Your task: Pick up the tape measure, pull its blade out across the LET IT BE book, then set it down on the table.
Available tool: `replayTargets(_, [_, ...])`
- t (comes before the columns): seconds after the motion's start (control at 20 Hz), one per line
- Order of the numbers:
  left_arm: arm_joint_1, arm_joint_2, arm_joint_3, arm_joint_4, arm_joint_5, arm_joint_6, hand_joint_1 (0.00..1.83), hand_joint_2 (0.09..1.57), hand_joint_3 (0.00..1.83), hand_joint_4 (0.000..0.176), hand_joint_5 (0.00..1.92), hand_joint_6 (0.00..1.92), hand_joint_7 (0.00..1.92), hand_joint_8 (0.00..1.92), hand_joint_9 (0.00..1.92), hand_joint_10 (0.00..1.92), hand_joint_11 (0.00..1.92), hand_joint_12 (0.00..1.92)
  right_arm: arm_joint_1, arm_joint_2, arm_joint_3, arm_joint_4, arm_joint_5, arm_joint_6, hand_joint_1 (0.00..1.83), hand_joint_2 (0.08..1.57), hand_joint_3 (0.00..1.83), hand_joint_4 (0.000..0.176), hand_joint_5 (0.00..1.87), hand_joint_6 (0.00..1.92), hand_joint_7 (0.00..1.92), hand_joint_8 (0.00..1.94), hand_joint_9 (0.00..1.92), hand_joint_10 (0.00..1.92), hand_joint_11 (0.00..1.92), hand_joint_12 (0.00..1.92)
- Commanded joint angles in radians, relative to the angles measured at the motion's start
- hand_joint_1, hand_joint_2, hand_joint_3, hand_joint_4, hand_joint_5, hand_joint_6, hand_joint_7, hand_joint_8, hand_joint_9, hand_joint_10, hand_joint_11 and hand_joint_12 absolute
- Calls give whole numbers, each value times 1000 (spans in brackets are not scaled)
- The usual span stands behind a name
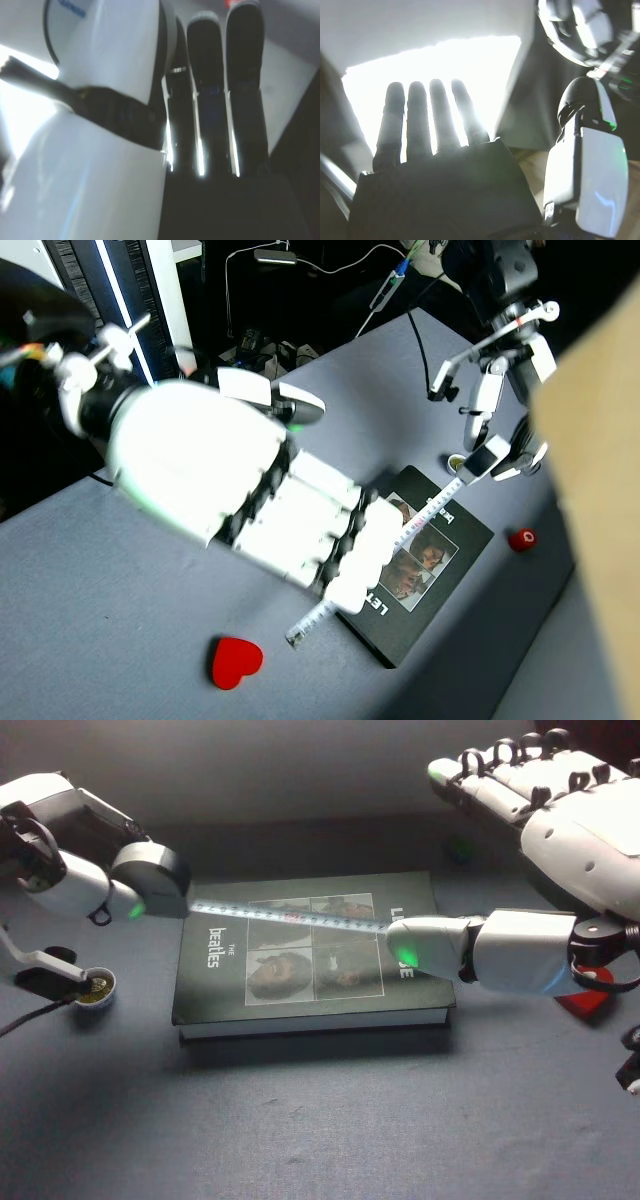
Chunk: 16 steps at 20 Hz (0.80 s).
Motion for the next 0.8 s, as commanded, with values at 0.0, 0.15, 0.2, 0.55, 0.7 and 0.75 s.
replayTargets(0.0, [-8, -4, 16, 29, -29, -13, 1384, 1093, 0, 0, 1005, 719, 1057, 905, 915, 1272, 879, 1135, -3, -4, -3, -63, 112, 2, 0, 970, 1, 0, 0, 0, 12, 2, 0, 0, 0, 356])
replayTargets(0.15, [-10, -28, 68, 41, -28, -13, 1385, 1092, 0, 0, 1017, 696, 1059, 909, 912, 1272, 880, 1135, -46, -17, -19, -95, 161, 8, 0, 991, 10, 0, 0, 0, 15, 2, 0, 0, 0, 362])
replayTargets(0.2, [-14, -35, 83, 42, -28, -13, 1385, 1091, 0, 0, 1009, 701, 1065, 906, 915, 1265, 882, 1136, -55, -16, -25, -105, 161, 14, 0, 992, 10, 0, 0, 0, 15, 2, 0, 0, 0, 361])
replayTargets(0.55, [-12, -63, 142, 13, -79, -17, 1383, 1099, 0, 0, 980, 733, 1048, 933, 909, 1281, 880, 1132, -62, -18, -30, -121, 154, 24, 0, 998, 11, 0, 0, 0, 31, 6, 5, 2, 0, 363])
replayTargets(0.7, [-9, -66, 151, 0, -108, -17, 1383, 1099, 0, 0, 982, 724, 1047, 936, 909, 1282, 872, 1128, -63, -17, -30, -123, 154, 26, 0, 1000, 8, 0, 0, 0, 36, 5, 6, 2, 0, 385])
replayTargets(0.75, [-5, -65, 151, 2, -109, -17, 1383, 1099, 0, 0, 982, 724, 1047, 935, 909, 1282, 869, 1127, -63, -17, -30, -124, 154, 26, 0, 1001, 8, 0, 0, 0, 37, 5, 7, 2, 0, 385])
